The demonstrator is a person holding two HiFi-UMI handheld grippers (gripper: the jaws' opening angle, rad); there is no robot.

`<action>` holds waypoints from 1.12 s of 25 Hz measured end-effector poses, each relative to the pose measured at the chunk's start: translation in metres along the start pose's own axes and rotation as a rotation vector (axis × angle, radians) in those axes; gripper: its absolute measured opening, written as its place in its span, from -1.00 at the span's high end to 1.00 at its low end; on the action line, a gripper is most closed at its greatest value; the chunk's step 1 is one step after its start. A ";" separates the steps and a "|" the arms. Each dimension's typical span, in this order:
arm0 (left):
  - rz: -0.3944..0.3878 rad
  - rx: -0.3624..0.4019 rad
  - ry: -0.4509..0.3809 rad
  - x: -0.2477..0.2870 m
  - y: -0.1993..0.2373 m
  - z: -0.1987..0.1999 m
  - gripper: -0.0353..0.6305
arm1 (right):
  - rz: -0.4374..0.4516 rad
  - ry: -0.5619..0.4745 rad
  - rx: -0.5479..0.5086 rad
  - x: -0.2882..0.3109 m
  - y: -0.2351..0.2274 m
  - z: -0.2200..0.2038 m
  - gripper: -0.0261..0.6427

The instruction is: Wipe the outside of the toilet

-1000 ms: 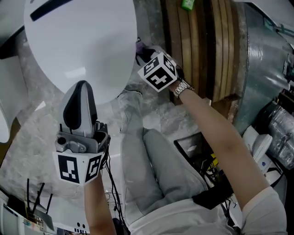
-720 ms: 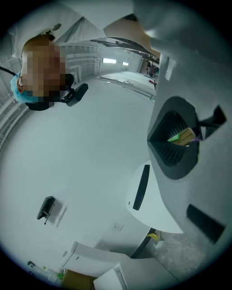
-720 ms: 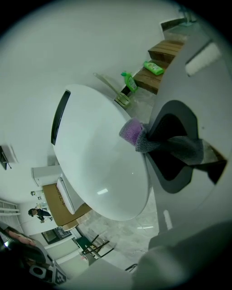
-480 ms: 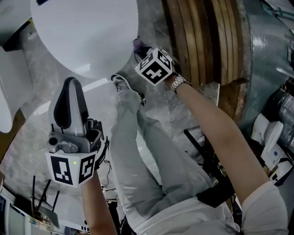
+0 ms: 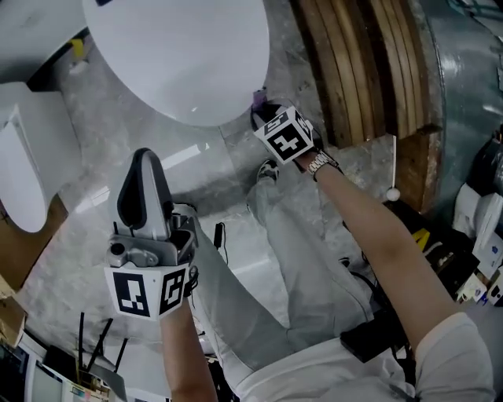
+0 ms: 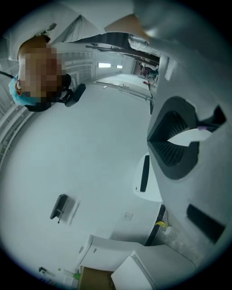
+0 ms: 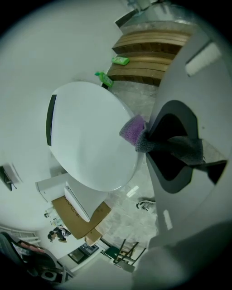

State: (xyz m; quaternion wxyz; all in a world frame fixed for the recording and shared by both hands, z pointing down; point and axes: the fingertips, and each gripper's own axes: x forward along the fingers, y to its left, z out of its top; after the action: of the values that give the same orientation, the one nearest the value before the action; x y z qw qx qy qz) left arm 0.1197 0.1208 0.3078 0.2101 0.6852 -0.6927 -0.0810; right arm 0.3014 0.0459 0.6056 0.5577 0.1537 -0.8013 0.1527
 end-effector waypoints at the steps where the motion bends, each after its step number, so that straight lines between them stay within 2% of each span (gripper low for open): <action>1: -0.019 0.000 0.006 -0.004 0.007 0.001 0.88 | -0.014 0.004 0.032 0.001 0.006 0.000 0.67; 6: -0.126 0.005 0.061 -0.033 0.042 0.006 0.88 | -0.066 0.006 0.250 0.004 0.040 0.005 0.67; 14: -0.221 -0.005 0.108 -0.063 0.113 0.029 0.88 | -0.176 0.007 0.555 0.015 0.086 0.024 0.67; 20: -0.307 0.014 0.127 -0.087 0.154 0.055 0.88 | -0.181 -0.025 0.727 0.026 0.131 0.058 0.67; 23: -0.308 0.017 0.143 -0.093 0.181 0.057 0.88 | -0.179 -0.064 0.806 0.034 0.143 0.081 0.67; 28: -0.299 0.009 0.159 -0.086 0.210 0.058 0.88 | -0.159 -0.089 0.880 0.045 0.153 0.109 0.67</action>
State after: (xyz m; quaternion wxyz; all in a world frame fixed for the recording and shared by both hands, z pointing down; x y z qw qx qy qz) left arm -0.0985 0.2050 0.3246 0.2467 0.7857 -0.5647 -0.0537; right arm 0.1303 0.1353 0.6003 0.4141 0.4439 -0.6690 0.4290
